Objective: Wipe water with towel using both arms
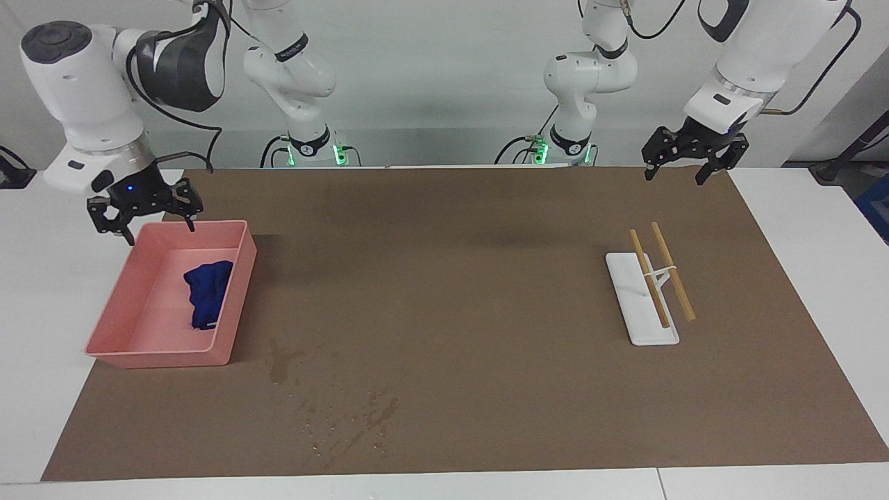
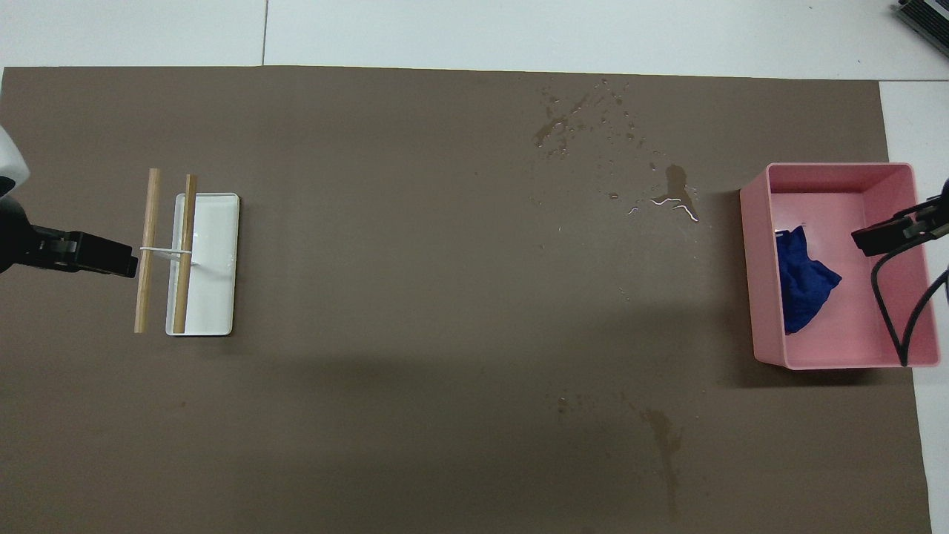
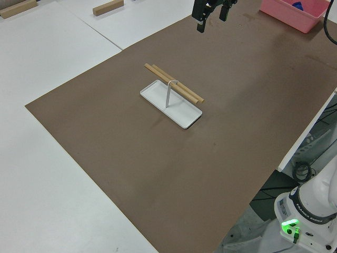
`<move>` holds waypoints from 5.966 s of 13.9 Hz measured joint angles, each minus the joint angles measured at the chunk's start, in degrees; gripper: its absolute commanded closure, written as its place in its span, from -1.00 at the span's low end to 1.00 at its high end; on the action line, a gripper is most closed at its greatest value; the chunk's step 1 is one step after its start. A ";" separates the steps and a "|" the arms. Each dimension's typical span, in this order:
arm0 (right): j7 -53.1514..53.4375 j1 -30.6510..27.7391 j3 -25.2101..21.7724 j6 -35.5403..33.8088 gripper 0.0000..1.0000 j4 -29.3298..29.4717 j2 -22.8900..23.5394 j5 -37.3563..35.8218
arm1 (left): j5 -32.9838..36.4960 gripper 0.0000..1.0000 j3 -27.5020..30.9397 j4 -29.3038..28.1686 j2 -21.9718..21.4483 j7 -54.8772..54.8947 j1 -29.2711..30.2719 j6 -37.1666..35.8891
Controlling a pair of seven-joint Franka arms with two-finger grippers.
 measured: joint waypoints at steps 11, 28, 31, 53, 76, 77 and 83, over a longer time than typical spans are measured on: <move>2.08 1.31 2.83 -9.47 -1.00 6.78 -1.32 3.71 | 0.00 -1.00 0.00 0.00 0.00 0.00 0.00 0.00; 8.98 1.22 5.79 -10.95 -1.00 7.03 -2.22 3.79 | 0.00 -1.00 0.00 0.00 0.00 0.00 0.00 0.00; 13.66 1.30 6.21 -11.02 -1.00 7.03 -2.30 7.07 | 0.00 -1.00 0.00 0.00 0.00 0.00 0.00 0.00; 24.41 2.25 3.31 -5.15 -1.00 -0.15 -5.30 9.30 | 0.00 -1.00 0.00 0.00 0.00 0.00 0.00 -0.03; 26.92 1.97 2.54 -5.19 -1.00 -0.30 -5.33 9.30 | 0.00 -1.00 0.00 0.00 0.00 0.00 0.00 -0.03; 26.92 1.97 2.54 -5.19 -1.00 -0.30 -5.33 9.30 | 0.00 -1.00 0.00 0.00 0.00 0.00 0.00 -0.03; 26.92 1.77 2.54 -4.89 -1.00 -0.38 -5.05 9.30 | 0.00 -1.00 0.00 0.00 0.00 0.00 0.00 -0.03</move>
